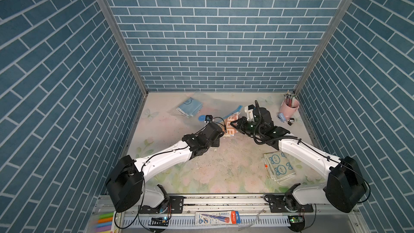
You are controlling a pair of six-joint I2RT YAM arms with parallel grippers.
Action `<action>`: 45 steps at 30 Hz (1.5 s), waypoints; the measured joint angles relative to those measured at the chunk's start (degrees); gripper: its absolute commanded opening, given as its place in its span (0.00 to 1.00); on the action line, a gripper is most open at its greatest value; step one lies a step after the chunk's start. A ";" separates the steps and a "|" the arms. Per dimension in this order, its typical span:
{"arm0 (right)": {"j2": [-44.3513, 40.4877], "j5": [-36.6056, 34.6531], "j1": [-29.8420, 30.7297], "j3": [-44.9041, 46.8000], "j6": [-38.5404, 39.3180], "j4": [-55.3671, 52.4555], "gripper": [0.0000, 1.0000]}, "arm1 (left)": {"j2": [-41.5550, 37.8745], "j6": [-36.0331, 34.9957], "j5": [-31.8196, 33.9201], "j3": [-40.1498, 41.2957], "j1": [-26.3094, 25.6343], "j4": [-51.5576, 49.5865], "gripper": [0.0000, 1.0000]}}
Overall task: Place the folded towel into the vacuum bag
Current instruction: Place the towel in the vacuum bag.
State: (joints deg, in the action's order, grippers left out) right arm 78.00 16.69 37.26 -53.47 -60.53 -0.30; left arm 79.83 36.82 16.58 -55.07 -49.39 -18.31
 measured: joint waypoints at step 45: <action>0.39 -17.81 8.44 9.14 -10.32 5.18 0.29 | 3.15 0.72 0.55 -0.33 -5.18 -0.87 0.00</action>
State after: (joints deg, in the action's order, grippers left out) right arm 78.39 -1.13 45.69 -44.34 -70.85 4.89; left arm 82.98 37.54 17.12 -55.40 -54.57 -19.18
